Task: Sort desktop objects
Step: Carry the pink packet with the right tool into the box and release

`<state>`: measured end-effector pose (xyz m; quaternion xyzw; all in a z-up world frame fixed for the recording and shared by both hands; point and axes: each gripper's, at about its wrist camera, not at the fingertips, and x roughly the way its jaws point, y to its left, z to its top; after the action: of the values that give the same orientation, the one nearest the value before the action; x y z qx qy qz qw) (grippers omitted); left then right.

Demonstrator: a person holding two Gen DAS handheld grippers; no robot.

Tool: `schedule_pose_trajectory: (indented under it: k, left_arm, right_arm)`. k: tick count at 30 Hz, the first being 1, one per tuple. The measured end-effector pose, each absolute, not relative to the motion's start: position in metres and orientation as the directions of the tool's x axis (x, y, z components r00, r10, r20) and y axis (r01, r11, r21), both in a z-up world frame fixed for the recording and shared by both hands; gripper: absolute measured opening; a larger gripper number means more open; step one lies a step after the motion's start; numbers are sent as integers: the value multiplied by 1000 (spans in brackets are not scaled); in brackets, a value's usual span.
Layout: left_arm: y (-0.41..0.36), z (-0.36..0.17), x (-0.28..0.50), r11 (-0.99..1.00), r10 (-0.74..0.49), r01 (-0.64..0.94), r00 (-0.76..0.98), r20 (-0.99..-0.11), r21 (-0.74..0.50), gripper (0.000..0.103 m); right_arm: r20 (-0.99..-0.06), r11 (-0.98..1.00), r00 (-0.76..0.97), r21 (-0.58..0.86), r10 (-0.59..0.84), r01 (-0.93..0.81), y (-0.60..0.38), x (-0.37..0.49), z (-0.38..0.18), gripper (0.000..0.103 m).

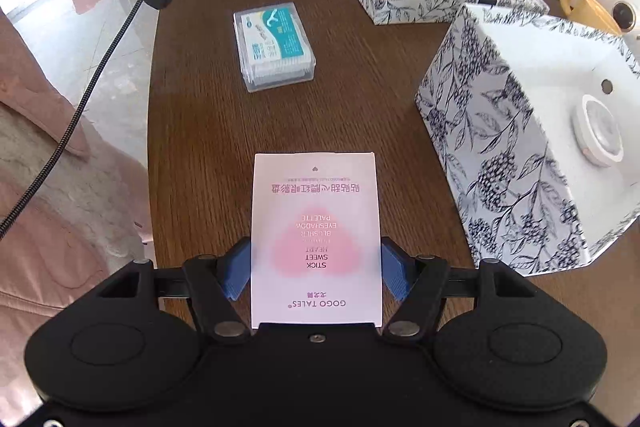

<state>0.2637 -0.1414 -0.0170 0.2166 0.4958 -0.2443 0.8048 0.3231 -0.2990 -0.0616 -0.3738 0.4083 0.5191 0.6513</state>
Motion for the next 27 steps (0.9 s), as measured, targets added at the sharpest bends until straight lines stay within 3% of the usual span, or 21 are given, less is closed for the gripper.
schedule_pose_trajectory:
  k: [14,27]
  left_arm:
    - [-141,47,324,786,-262,615,422,-868,62,103]
    - [-158,35,389,853,-231,520,444,-866,40,103]
  right_arm:
    - [-882,178,208,-145,422,-973,-301,353,35,68]
    - [-943,52,130,-120,305,-991,-257,469,-46,69]
